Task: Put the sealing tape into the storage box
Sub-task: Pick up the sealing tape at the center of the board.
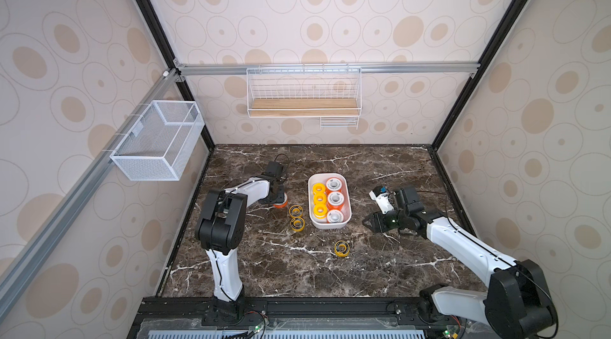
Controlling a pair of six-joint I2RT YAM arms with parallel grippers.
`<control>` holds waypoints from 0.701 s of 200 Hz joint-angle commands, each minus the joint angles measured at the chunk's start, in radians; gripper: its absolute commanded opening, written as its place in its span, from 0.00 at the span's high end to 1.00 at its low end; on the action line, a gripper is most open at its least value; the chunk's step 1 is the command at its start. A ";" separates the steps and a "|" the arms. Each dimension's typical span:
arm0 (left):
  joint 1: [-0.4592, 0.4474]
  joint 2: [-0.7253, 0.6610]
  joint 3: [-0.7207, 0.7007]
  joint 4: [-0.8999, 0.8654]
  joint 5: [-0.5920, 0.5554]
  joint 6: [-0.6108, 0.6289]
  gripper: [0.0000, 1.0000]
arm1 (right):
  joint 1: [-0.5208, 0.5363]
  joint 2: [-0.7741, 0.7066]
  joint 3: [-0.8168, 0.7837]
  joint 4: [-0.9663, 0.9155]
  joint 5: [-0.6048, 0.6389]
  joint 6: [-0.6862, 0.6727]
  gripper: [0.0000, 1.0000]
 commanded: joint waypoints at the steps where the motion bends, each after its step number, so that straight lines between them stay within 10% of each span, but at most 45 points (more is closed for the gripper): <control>1: 0.008 -0.003 0.011 -0.019 0.012 0.017 0.57 | -0.005 0.014 0.012 -0.004 -0.017 0.009 0.41; 48: 0.008 0.006 0.012 -0.028 0.018 0.012 0.73 | -0.005 0.093 0.044 0.026 -0.052 0.021 0.41; 140: 0.007 -0.255 -0.135 -0.039 0.092 -0.074 0.72 | -0.009 0.366 0.241 0.041 -0.206 0.033 0.42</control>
